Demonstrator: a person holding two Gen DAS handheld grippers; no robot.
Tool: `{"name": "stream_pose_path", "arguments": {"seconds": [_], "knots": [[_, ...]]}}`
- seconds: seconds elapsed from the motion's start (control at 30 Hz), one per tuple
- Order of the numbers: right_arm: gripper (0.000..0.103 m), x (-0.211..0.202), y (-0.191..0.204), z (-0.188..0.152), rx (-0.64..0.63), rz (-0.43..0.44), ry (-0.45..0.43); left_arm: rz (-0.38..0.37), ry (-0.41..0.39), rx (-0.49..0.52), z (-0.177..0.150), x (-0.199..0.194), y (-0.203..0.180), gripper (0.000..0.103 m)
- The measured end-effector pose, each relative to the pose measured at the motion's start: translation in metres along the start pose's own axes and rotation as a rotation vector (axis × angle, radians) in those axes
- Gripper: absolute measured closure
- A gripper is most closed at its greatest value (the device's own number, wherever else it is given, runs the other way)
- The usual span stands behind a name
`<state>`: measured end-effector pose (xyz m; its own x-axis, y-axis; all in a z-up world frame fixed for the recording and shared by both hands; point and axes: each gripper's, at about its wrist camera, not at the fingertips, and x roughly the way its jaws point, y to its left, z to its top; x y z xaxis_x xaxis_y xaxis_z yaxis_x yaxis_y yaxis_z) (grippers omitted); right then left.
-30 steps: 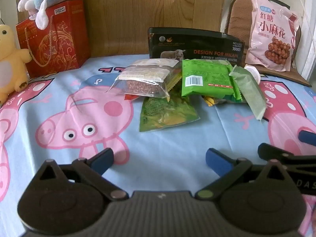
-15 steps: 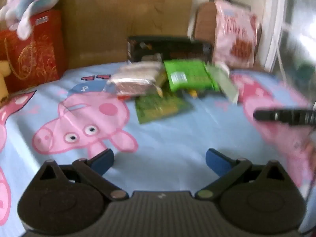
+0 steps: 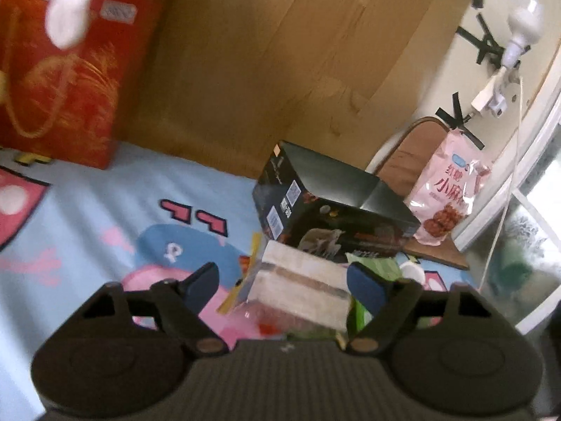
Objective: Organize snacks
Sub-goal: 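Grasp the clear grain bag with the left tool and drop it into the black box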
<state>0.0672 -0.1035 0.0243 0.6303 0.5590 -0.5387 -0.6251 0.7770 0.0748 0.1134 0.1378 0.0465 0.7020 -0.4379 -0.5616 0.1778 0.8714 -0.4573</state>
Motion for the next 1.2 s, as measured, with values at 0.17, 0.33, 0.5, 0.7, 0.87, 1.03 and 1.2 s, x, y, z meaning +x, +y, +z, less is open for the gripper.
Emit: {"name": "stream_pose_path", "arguments": {"seconds": [0.17,0.33,0.5,0.7,0.87,1.03,1.2], "knots": [[0.061,0.041,0.006,0.008,-0.01,0.033,0.124,-0.03,0.099,-0.009,-0.001,0.04,0.007,0.041],[0.061,0.052,-0.01,0.009,0.048,-0.019,0.088,-0.069,0.098,-0.066,-0.013,0.041,0.015,0.057],[0.07,0.041,-0.01,0.004,0.058,-0.019,0.038,-0.042,0.04,-0.07,-0.026,0.004,0.0,0.06],[0.07,0.003,0.002,0.008,0.016,-0.011,-0.095,-0.071,-0.037,-0.045,-0.004,-0.022,-0.027,0.06],[0.07,-0.002,-0.015,0.03,0.029,-0.06,-0.164,-0.126,-0.05,-0.016,0.028,-0.001,-0.052,0.06],[0.07,0.012,-0.062,0.044,0.105,-0.117,-0.169,-0.127,-0.035,0.015,0.059,0.05,-0.072,0.06],[0.067,0.035,-0.095,0.05,0.163,-0.175,-0.133,-0.093,0.002,-0.011,0.066,0.092,-0.073,0.059]]}}
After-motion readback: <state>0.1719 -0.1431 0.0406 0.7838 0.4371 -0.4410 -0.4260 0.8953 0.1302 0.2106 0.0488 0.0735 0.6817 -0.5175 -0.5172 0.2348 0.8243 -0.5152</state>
